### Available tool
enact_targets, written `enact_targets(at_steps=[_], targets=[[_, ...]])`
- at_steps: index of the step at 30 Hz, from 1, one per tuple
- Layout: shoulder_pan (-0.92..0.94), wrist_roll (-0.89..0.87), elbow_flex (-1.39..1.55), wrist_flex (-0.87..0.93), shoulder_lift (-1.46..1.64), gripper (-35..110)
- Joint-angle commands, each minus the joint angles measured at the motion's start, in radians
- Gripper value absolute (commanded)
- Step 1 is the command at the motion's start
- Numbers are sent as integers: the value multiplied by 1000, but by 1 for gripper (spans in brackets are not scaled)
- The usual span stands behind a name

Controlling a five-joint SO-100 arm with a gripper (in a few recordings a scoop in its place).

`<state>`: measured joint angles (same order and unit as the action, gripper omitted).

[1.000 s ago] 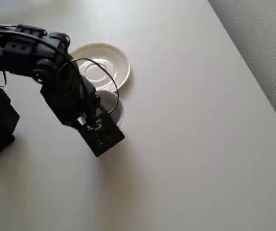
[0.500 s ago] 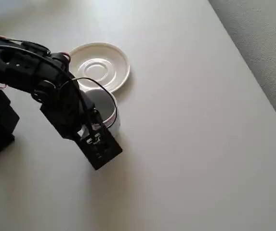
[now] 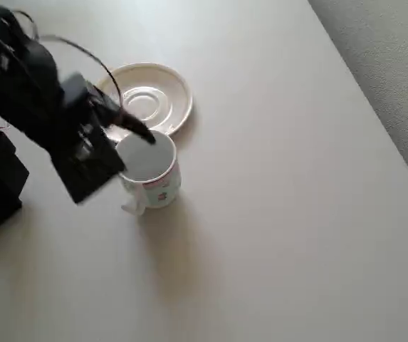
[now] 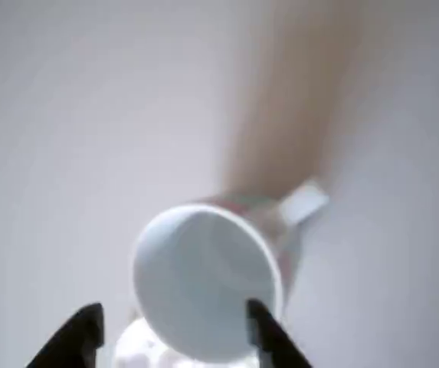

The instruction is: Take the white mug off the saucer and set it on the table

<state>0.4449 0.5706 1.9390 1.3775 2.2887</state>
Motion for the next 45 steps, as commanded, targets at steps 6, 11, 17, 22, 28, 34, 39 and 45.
enact_targets(at_steps=[6,11,17,22,28,34,39,45], targets=[[-310,-305,235,83,465,-2],[-370,-322,558,-92,543,-2],[-354,-353,904,-221,721,-2],[-325,-402,1019,-80,1006,-2],[-245,-466,1019,-74,1005,0],[-256,-460,1019,-74,1005,0],[-256,-460,1019,-74,1005,0],[-256,-460,1019,-74,1005,0]])
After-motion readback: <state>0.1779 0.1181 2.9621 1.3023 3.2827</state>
